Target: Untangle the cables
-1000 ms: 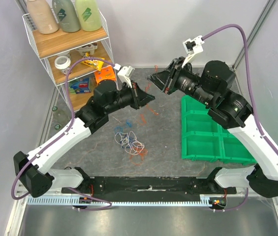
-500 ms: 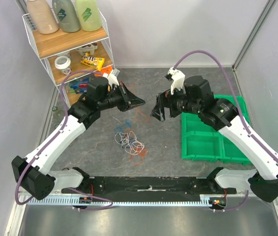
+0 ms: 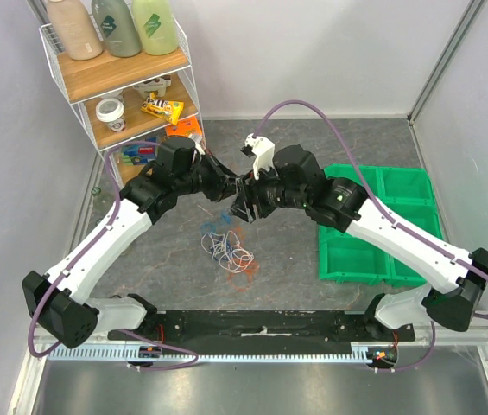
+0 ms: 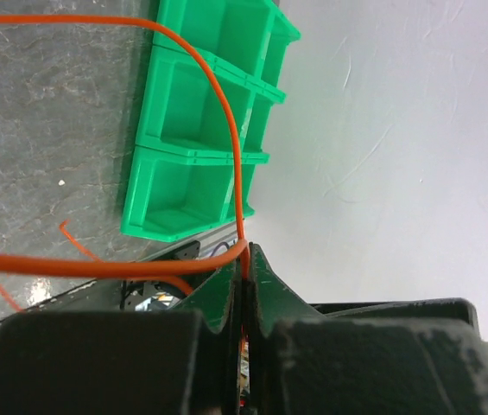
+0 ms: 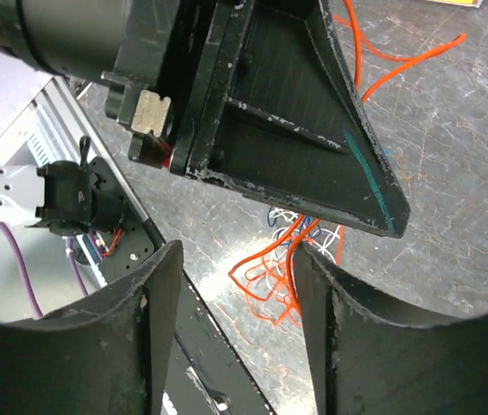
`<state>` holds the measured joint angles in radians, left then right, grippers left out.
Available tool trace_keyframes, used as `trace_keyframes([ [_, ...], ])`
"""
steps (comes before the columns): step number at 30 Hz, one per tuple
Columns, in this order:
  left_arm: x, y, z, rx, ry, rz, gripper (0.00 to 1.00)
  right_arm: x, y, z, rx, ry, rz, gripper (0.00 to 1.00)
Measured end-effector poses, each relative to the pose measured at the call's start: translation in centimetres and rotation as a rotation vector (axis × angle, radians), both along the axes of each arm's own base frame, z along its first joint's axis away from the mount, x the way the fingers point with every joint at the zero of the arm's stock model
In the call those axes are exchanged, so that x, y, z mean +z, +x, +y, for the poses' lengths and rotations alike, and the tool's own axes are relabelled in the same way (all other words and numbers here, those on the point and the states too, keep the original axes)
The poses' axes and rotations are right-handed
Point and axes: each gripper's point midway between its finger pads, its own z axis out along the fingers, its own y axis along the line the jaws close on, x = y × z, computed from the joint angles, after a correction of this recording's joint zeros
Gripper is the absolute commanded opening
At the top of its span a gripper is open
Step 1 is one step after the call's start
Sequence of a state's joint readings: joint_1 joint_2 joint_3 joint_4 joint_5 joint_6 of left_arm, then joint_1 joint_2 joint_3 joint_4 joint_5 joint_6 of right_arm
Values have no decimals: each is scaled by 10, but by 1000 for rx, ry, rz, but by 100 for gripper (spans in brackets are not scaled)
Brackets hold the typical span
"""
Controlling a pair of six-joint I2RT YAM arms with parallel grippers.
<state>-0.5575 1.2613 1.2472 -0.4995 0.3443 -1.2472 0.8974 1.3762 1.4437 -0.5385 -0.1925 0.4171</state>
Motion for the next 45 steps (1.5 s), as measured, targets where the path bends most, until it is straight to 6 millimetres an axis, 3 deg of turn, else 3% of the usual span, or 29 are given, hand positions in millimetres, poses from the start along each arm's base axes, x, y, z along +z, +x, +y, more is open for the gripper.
trace_keyframes([
  [3,-1,0,0,19,-9,29,2,-3,3,3,-36,-14,-9,25],
  [5,-2,0,1,28,-13,46,2,-5,7,1,-70,-22,-14,0],
  [8,-3,2,2,51,-12,58,4,-5,14,-3,-121,-31,-22,0],
  [10,-3,4,4,66,-11,59,21,-7,17,-6,-147,-39,-29,0],
  [14,-4,5,6,82,-6,56,86,-19,21,-20,-207,-59,-28,0],
  [16,-6,3,9,88,4,51,93,-20,27,-29,-239,-58,-25,0],
  [19,-5,-1,16,93,24,28,94,-19,41,-49,-309,-43,-17,0],
  [24,1,-14,32,68,84,-78,85,-17,78,-116,-517,-61,-10,0],
  [28,1,-28,49,35,163,-160,82,-17,96,-176,-700,-141,59,0],
  [30,-3,-32,53,7,209,-185,81,-15,102,-196,-768,-160,111,0],
  [38,-33,-27,55,-122,382,-190,81,-45,98,-228,-904,-63,484,0],
  [45,-33,-34,62,-212,456,-257,81,-71,130,-259,-1096,98,718,0],
])
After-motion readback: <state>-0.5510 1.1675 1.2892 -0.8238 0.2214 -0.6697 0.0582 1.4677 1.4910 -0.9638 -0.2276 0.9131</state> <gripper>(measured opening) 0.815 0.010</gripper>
